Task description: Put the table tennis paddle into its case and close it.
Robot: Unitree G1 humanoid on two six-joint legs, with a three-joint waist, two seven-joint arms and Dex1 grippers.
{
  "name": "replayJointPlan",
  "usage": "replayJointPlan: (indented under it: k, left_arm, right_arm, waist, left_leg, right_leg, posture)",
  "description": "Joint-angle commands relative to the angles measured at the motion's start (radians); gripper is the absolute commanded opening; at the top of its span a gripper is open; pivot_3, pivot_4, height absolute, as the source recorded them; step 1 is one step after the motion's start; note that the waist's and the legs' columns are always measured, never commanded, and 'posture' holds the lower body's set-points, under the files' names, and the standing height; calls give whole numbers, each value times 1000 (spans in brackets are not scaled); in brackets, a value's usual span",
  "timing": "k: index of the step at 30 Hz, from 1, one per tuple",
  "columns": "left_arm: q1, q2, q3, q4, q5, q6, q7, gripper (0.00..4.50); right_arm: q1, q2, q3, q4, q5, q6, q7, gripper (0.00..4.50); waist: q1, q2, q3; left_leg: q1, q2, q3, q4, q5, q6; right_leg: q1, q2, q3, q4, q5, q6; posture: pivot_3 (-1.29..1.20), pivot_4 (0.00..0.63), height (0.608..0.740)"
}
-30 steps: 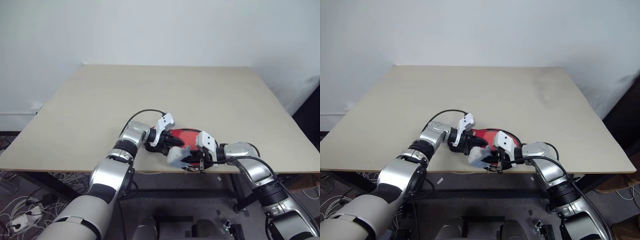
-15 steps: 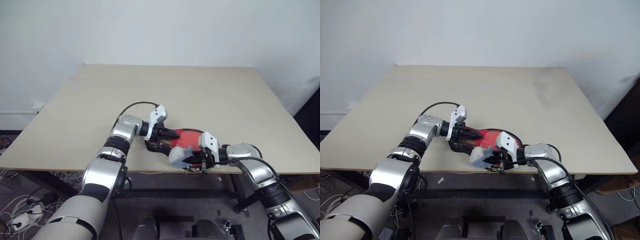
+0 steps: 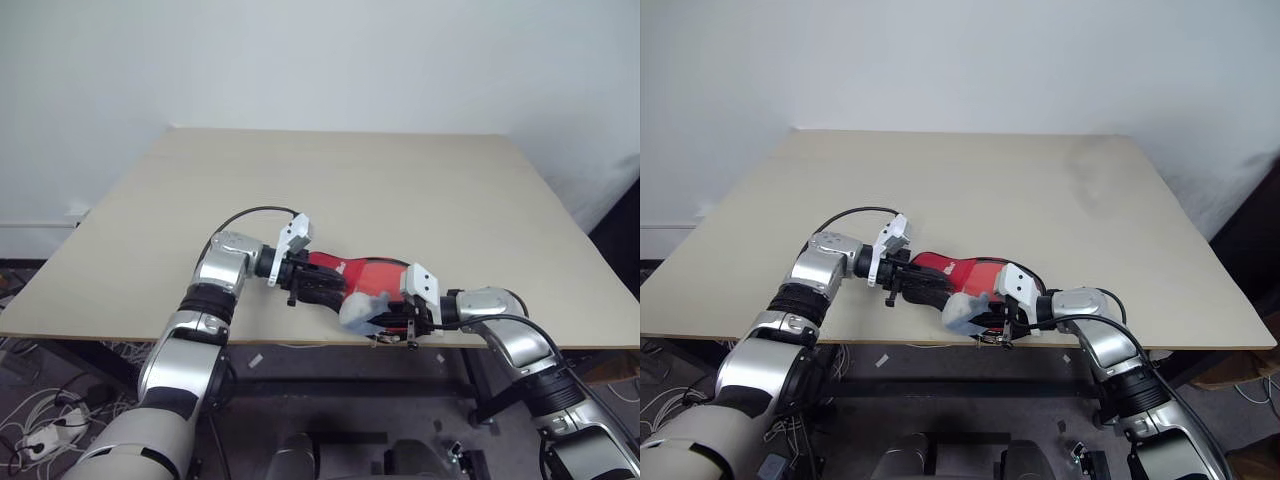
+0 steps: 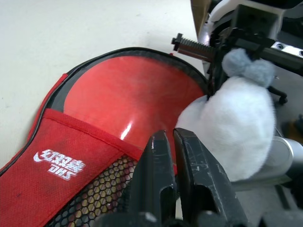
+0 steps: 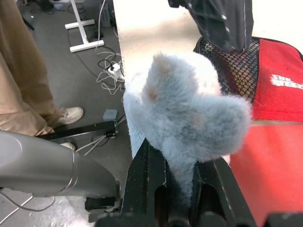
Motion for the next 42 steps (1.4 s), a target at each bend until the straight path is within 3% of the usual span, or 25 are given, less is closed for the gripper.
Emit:
replayJointPlan:
  k: [1,4,12,20,21,29,42]
  left_arm:
    - [3,11,-9,-67,-27,14,-2,1398]
    - [12,8,-16,-94,-28,6,7,2213]
    - [33,12,-39,-158,-67,59,-37,2213]
    - [59,30,-74,-239,-125,111,-54,4350]
    - [64,34,-83,-251,-128,111,-54,4452]
    - [102,45,-167,-325,-141,107,-54,4452]
    - [105,-11,-243,-264,-32,-34,55,4452]
  right_arm:
    - [-3,-8,-3,20,-12,-1,-13,99]
    - [-5,-8,-3,23,-11,-3,-12,99]
    - [-6,-9,-4,25,-12,-5,-15,99]
    - [-6,-10,-4,28,-14,-6,-17,99]
    - [-8,-9,-4,30,-14,-7,-17,99]
    - [-11,-11,-4,34,-16,-11,-16,99]
    - [-10,-11,-6,33,-17,-14,-20,99]
  waist:
    - [2,0,0]
    - [2,0,0]
    - [3,0,0]
    - [3,0,0]
    - [3,0,0]
    - [3,0,0]
    - [5,1,0]
  left_leg:
    - [0,0,0,0,0,0]
    - [0,0,0,0,0,0]
    - [0,0,0,0,1,1]
    - [0,0,0,0,1,1]
    - [0,0,0,0,1,1]
    - [0,0,0,0,1,1]
    - [0,0,0,1,1,1]
  right_leg:
    - [0,0,0,0,0,0]
    - [0,0,0,0,0,0]
    - [0,0,0,0,0,0]
    - [0,0,0,0,0,0]
    - [0,0,0,0,0,0]
    - [0,0,0,0,0,0]
    - [0,0,1,0,0,0]
  posture:
    - [0,0,740]
    - [0,0,740]
    - [0,0,740]
    - [0,0,740]
    - [0,0,740]
    - [0,0,740]
    - [0,0,740]
